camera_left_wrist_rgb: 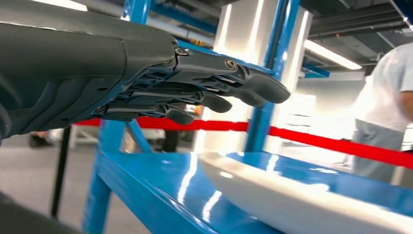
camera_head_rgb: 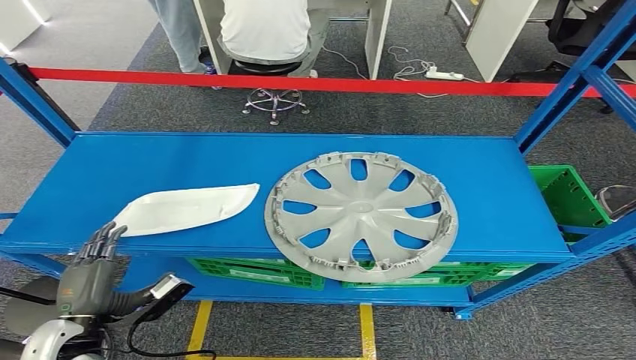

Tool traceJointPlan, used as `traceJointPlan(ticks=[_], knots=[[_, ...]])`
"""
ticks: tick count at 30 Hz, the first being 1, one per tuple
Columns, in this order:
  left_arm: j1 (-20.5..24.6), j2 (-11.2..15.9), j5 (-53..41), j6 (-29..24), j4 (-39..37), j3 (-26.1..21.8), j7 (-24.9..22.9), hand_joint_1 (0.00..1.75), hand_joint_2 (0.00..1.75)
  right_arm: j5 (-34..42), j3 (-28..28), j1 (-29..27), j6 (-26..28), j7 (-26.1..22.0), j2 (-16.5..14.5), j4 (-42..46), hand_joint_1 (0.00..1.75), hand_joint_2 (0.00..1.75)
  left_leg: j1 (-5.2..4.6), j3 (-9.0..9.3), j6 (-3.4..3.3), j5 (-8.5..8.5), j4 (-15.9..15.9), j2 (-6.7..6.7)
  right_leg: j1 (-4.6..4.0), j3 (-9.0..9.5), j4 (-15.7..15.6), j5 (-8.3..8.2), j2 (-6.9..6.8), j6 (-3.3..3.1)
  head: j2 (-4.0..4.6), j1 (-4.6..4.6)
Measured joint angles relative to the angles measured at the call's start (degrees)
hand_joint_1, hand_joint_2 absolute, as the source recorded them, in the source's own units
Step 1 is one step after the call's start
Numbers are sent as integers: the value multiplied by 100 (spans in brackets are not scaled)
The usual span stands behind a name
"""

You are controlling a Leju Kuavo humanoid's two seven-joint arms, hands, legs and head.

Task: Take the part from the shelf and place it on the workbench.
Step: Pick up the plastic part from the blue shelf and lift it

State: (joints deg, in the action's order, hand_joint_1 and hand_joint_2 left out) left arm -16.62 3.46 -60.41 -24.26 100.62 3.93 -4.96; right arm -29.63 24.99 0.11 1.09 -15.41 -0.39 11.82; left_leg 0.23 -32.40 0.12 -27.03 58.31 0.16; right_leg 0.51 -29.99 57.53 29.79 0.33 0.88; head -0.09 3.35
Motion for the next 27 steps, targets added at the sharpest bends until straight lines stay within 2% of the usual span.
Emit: traceJointPlan(ticks=[10,14,27], knots=[[400,494,-355,801,-58,-472,-420,0,175,-110,-1,12,-23,87,-7,0,0,0,3,0,5,6,-1,0,-1,-5,6,0,-1,-1,0,-1],[601,676,-375,933,-161,-590,-448,0,175,-139,-1,21,-23,98,-28,0,0,0,3,0,4,9,-1,0,-1,2,8,-1,0,-1,0,-1],[743,838,-390,973,-334,-643,-457,0,175,-155,-1,31,-23,103,-48,1,0,0,2,-1,3,9,-1,0,0,-12,8,-1,-1,-1,0,-1]])
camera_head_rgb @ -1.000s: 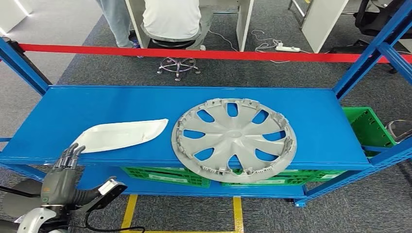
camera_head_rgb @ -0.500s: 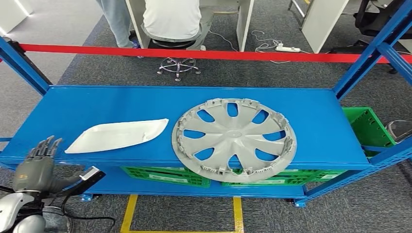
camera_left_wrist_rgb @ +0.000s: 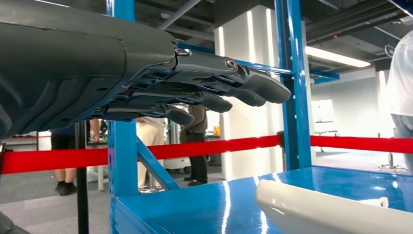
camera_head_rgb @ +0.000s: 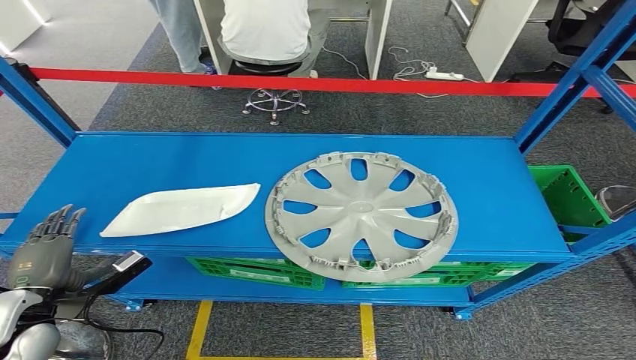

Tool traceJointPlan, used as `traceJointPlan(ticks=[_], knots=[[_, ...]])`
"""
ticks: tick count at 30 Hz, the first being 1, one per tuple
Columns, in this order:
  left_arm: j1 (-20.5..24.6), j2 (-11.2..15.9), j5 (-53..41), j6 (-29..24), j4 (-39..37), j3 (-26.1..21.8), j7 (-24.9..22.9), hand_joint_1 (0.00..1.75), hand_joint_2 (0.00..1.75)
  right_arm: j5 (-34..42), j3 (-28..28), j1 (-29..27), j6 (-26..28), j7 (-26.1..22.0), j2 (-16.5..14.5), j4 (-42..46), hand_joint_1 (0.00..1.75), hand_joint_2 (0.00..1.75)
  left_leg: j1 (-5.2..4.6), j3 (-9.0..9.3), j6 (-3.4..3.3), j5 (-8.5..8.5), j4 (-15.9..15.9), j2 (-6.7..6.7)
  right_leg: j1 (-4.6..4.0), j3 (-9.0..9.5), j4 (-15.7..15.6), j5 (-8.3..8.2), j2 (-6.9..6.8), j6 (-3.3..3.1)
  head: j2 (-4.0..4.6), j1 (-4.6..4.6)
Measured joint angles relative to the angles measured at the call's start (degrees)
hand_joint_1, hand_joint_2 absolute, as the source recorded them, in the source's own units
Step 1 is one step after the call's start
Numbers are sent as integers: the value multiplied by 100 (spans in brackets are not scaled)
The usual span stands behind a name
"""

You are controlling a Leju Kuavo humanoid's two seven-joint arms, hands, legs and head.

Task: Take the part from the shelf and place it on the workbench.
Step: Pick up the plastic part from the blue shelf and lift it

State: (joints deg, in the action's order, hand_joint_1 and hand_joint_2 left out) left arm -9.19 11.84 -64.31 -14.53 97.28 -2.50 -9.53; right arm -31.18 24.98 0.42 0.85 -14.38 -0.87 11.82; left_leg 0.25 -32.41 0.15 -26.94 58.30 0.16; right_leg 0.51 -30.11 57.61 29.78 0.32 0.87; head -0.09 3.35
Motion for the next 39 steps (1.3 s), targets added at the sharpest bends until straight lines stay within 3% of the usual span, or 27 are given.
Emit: traceJointPlan(ticks=[12,29,30,33,34,39], knots=[[1041,244,-89,712,-736,324,187,0,175,-121,-41,70,-77,98,0,0,0,0,0,-2,1,10,0,1,0,5,3,-9,1,0,0,-1],[2214,317,-287,1049,-1954,1272,311,4,175,-282,-151,168,-168,209,0,5,0,0,0,-3,3,17,1,0,0,8,3,-16,3,1,0,-1],[2279,314,-282,1080,-2030,1337,330,35,175,-297,-159,175,-175,215,0,7,0,0,0,-3,4,18,1,0,0,8,3,-17,3,1,0,0],[2459,299,-249,1151,-2253,1522,406,154,175,-325,-179,200,-186,236,0,11,0,0,0,-4,4,18,1,0,0,8,3,-17,4,1,0,1],[2512,293,-232,1164,-2324,1579,432,164,175,-328,-182,210,-187,244,0,11,0,0,0,-4,4,18,1,0,0,8,3,-17,4,1,0,-1],[2646,256,-170,1174,-2571,1793,503,172,175,-341,-201,243,-189,284,0,11,0,0,0,-4,4,18,2,0,0,6,3,-17,5,1,0,-1]])
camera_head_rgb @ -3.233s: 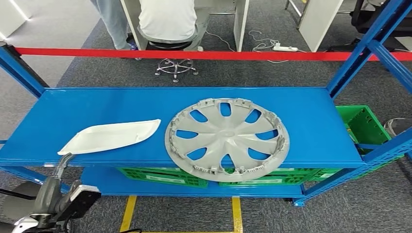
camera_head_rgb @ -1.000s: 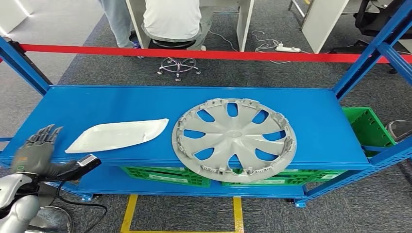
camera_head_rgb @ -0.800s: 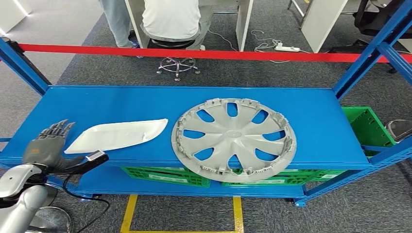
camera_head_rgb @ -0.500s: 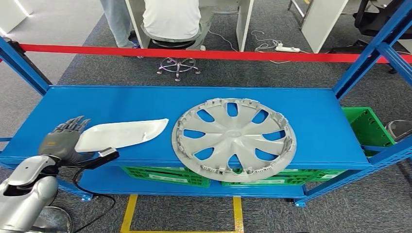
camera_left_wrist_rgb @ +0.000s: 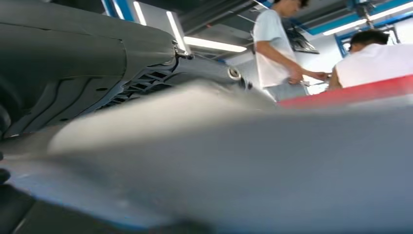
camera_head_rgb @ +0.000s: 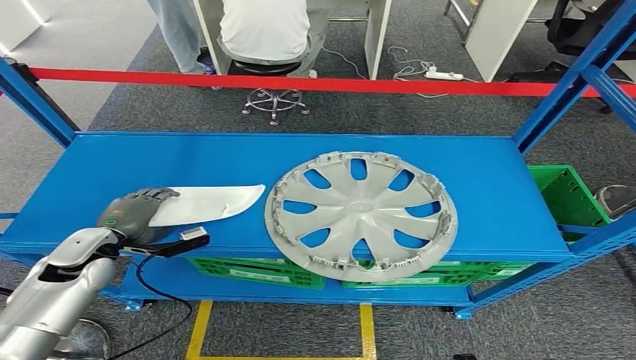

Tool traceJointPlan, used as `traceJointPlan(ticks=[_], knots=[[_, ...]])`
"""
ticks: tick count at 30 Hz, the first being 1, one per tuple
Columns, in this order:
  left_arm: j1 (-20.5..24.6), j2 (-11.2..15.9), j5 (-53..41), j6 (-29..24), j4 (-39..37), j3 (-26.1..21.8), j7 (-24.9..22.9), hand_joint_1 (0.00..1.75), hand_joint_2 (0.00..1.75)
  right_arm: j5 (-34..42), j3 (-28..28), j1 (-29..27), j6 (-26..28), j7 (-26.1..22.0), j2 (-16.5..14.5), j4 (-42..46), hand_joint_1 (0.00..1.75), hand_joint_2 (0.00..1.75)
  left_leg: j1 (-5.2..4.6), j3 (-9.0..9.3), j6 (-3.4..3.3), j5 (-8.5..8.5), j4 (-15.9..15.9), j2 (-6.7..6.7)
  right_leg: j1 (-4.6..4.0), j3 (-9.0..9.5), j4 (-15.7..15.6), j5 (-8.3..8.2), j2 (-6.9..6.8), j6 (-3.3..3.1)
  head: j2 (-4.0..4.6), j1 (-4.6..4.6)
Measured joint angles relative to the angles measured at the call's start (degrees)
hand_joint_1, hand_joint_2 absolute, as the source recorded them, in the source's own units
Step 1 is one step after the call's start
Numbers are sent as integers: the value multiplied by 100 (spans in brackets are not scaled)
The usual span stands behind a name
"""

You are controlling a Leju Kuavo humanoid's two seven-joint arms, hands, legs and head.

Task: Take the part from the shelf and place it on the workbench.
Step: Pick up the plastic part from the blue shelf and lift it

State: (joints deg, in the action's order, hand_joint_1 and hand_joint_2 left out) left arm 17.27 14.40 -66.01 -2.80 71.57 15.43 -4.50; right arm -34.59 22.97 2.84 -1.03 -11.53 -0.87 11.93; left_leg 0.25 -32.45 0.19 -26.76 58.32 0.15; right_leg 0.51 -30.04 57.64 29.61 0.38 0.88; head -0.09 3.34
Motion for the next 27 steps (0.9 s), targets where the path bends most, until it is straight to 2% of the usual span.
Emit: traceJointPlan(ticks=[12,20,23,27], knots=[[30,-57,180,-192,-116,168,9,175,175,5,-38,4,-4,3,0,2,0,0,0,0,0,0,0,0,0,2,0,0,-1,0,0,1],[-156,-110,362,-403,100,160,116,175,175,25,-41,-1,6,-16,0,2,0,0,0,0,0,0,0,0,0,3,0,0,-2,0,0,0],[-308,-129,454,-578,277,143,233,175,175,48,-41,-11,24,-56,0,2,0,0,0,0,0,0,0,0,0,3,0,0,0,0,0,1],[-815,-191,769,-1015,924,100,566,175,175,132,-39,-69,96,-174,0,0,0,0,-1,-1,-2,-4,0,-1,0,0,0,2,4,0,0,0]])
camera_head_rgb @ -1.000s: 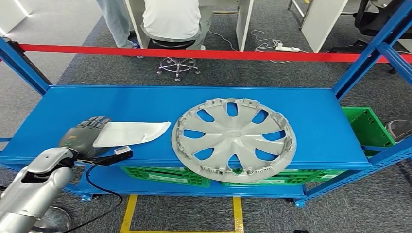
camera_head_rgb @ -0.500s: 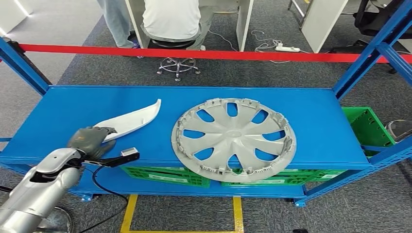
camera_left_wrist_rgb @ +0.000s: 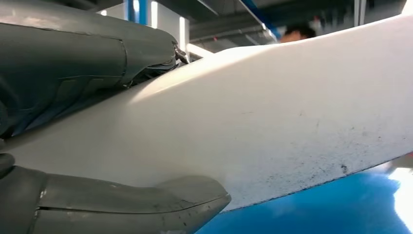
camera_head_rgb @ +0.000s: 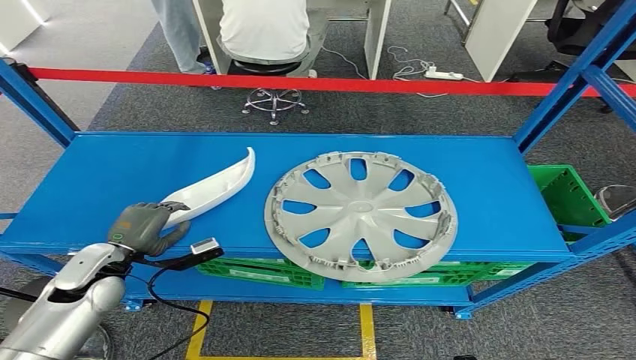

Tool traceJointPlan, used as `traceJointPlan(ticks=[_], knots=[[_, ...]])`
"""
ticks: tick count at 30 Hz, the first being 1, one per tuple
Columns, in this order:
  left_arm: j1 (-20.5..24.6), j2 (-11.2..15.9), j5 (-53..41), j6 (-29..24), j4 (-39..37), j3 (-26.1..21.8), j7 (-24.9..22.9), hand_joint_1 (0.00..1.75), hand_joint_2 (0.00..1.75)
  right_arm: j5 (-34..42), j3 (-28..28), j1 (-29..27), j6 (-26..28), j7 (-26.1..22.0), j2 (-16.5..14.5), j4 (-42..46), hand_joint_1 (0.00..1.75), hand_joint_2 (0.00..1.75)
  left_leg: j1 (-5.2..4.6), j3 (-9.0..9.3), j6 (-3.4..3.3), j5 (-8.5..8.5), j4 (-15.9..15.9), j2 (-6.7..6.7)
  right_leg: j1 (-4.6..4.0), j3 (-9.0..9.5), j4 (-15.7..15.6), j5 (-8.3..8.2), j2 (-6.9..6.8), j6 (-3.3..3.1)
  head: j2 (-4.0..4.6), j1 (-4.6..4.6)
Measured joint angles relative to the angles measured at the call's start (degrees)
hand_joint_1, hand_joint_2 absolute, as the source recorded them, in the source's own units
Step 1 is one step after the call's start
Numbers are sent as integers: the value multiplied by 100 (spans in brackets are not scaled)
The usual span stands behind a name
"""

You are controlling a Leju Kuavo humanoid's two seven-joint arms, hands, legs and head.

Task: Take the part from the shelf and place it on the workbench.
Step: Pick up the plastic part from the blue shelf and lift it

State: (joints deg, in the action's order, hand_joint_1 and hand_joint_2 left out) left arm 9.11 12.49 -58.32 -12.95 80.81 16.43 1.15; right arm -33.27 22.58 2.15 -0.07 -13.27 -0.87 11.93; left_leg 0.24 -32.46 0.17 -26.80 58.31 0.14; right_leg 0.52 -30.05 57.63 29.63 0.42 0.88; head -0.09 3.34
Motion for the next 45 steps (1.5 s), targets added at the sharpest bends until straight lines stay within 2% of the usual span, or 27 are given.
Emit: traceJointPlan(ticks=[6,10,14,17,18,19,22,23,24,25,26,27,28,29,32,33,34,35,37,38,39,40,43,44,45], knots=[[-1041,-270,671,-518,1306,-1,620,175,175,106,34,-136,94,-200,0,-4,0,0,-3,-3,-7,-13,0,-2,3,-6,-2,9,0,2,0,1],[-1422,-397,950,-615,1746,33,830,175,175,134,69,-162,116,-265,0,-5,0,0,-13,-5,-22,-23,12,-1,12,-4,-10,4,-1,15,0,3],[-1828,-578,1246,-997,2132,104,1066,175,175,225,127,-201,137,-406,0,-8,0,0,-37,-6,-66,-38,31,-2,37,3,-19,-3,-1,52,0,4],[-2103,-675,1264,-1370,2362,254,1067,175,175,298,192,-232,124,-541,1,-10,0,0,-41,8,-140,25,-27,-13,56,0,-30,-8,-2,120,0,3],[-2175,-703,1275,-1485,2428,304,1061,175,175,327,218,-239,114,-598,2,-11,0,0,-28,14,-171,61,-71,-23,56,-31,26,61,-4,136,0,-3],[-2237,-728,1293,-1598,2491,351,1054,175,175,360,245,-246,98,-658,3,-11,0,0,-13,13,-198,93,-114,-34,56,-101,182,197,-7,144,0,-15],[-2400,-759,1366,-1828,2589,457,1047,175,175,437,327,-271,36,-786,5,-11,0,0,-4,-29,-222,135,-138,-52,70,-503,1165,752,-12,174,0,-40],[-2454,-762,1399,-1894,2601,492,1048,175,175,453,358,-285,15,-817,6,-11,0,0,-3,-44,-214,145,-137,-55,76,-586,1391,813,-13,191,0,-39],[-2502,-765,1431,-1959,2608,523,1049,175,175,467,385,-299,-6,-841,8,-11,0,0,2,-58,-201,158,-135,-57,84,-578,1423,761,-15,209,0,-40],[-2541,-769,1460,-2023,2612,553,1050,175,175,475,406,-310,-21,-860,10,-11,0,0,11,-70,-183,171,-130,-57,96,-464,1234,612,-18,225,0,-41],[-2570,-774,1485,-2082,2615,579,1051,175,175,480,423,-315,-32,-874,12,-11,0,0,22,-83,-160,184,-121,-56,114,-262,876,416,-24,241,0,-40],[-2588,-776,1498,-2133,2619,597,1052,175,175,485,434,-311,-40,-888,13,-11,0,0,23,-101,-126,196,-107,-54,121,-40,490,286,-26,252,0,-43],[-2600,-777,1508,-2177,2624,612,1052,175,175,489,445,-306,-45,-907,13,-11,0,0,22,-121,-86,212,-93,-50,122,126,200,185,-15,240,0,-43],[-2612,-777,1513,-2221,2631,622,1052,175,175,492,458,-301,-47,-931,12,-11,0,0,15,-139,-41,233,-74,-45,119,203,23,151,-3,218,0,-43],[-2673,-771,1539,-2343,2670,633,1051,175,175,499,495,-305,-40,-1025,11,-10,0,0,19,-186,85,289,-41,-30,101,99,1,117,14,85,0,-43],[-2700,-763,1556,-2373,2691,633,1045,175,175,499,502,-305,-34,-1054,11,-10,0,0,29,-221,117,211,15,-27,100,63,6,84,5,27,0,-38],[-2726,-753,1574,-2395,2713,633,1040,175,175,499,504,-304,-28,-1079,11,-10,0,0,37,-279,143,43,161,-25,102,28,2,42,-7,-33,0,-34],[-2745,-742,1587,-2410,2733,634,1033,175,175,499,507,-298,-20,-1101,11,-9,0,0,42,-361,164,-202,408,-24,101,-11,1,-4,-22,-82,0,-26],[-2775,-721,1610,-2430,2765,635,1008,175,175,501,519,-292,-3,-1131,11,-9,0,0,42,-545,189,-720,1120,-25,76,-106,9,-101,-44,-126,0,-19],[-2790,-710,1619,-2441,2772,635,991,175,175,502,529,-291,4,-1139,11,-9,0,0,41,-579,189,-856,1393,-25,59,-172,15,-150,-53,-133,0,-19],[-2805,-701,1628,-2451,2776,634,976,175,175,504,540,-290,8,-1145,11,-9,0,0,37,-528,175,-880,1495,-25,39,-239,21,-200,-59,-137,0,-19],[-2818,-694,1631,-2458,2783,634,966,175,175,505,549,-288,9,-1149,11,-9,0,0,31,-373,146,-797,1369,-25,20,-301,26,-246,-62,-137,0,-19],[-2826,-683,1637,-2470,2834,633,961,175,175,508,557,-273,9,-1157,0,-9,0,0,-26,426,-15,-465,209,-26,-26,-435,31,-381,-58,-114,0,-26],[-2830,-680,1643,-2475,2856,632,960,175,175,510,560,-267,10,-1162,-6,-9,0,0,-50,588,-50,-426,-74,-28,-29,-458,27,-425,-58,-90,0,-25],[-2835,-677,1654,-2481,2874,632,957,175,175,514,564,-263,11,-1169,-13,-9,0,0,-72,654,-72,-423,-215,-31,-21,-473,21,-468,-61,-57,0,-23]])
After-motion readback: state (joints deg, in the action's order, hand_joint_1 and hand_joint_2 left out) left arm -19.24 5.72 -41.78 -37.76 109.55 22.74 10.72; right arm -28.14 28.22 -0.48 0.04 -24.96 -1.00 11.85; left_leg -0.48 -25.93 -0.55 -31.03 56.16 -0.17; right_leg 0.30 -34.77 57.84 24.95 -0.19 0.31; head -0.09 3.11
